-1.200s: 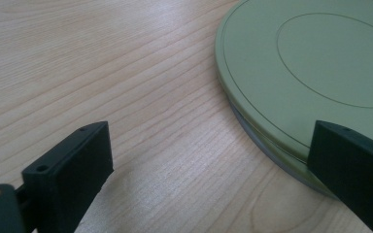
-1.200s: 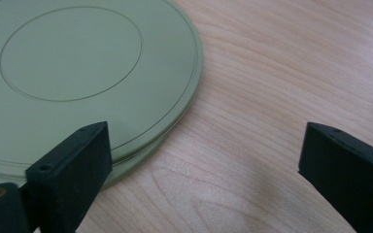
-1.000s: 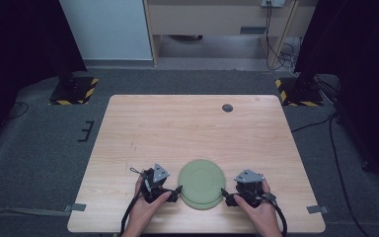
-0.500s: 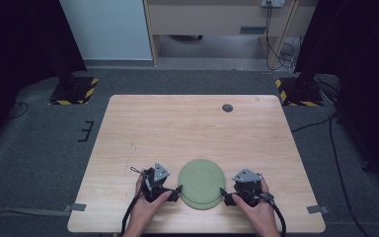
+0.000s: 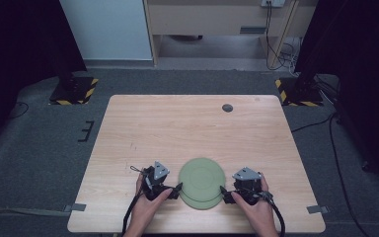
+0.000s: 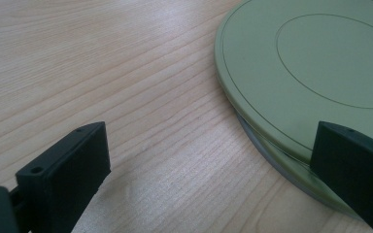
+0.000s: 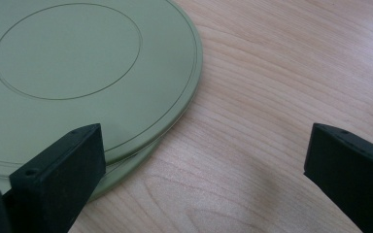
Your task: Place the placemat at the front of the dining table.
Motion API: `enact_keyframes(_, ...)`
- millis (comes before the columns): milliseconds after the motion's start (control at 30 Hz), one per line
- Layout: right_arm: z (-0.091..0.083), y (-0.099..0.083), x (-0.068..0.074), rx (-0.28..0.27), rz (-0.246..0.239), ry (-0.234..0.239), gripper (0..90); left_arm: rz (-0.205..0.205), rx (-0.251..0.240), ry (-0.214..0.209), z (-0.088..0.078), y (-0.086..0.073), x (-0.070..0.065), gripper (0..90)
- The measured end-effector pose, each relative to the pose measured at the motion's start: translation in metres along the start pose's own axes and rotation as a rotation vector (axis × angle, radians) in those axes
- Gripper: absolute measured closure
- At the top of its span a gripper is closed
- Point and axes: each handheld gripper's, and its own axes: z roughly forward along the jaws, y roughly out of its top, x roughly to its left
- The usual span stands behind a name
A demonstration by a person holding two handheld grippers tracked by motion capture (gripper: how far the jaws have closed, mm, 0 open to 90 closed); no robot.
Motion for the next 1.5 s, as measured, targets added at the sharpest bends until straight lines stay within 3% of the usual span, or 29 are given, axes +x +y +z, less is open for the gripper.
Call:
enact_keyframes(333,-0.0049,-0.0042,0.0007,0.021,0.005,0.048,6.1,0.014,0.006,-0.004,-0.0021,-0.0017,-0.0038,2.2)
enact_keyframes(767,-0.0005,-0.0031,0.0016,0.005,0.011,0.020,3.0,-0.010,0.004,0.009,0.0007,-0.0014,-0.0012,0.1)
enact_keyframes(1100,0.0025,-0.0006,0.0007,-0.010,0.015,-0.006,2.4,-0.004,-0.001,0.025,0.0031,0.0009,-0.0003,0.1)
enact_keyframes(1333,-0.0040,-0.0015,0.0008,-0.027,0.022,0.012,6.6,0.013,0.001,0.010,0.0000,-0.0013,-0.0025,2.8)
enact_keyframes(1500,-0.0041,-0.0037,0.0036,-0.015,-0.003,0.028,6.4,0.021,0.003,0.006,-0.0001,-0.0015,-0.0068,2.5)
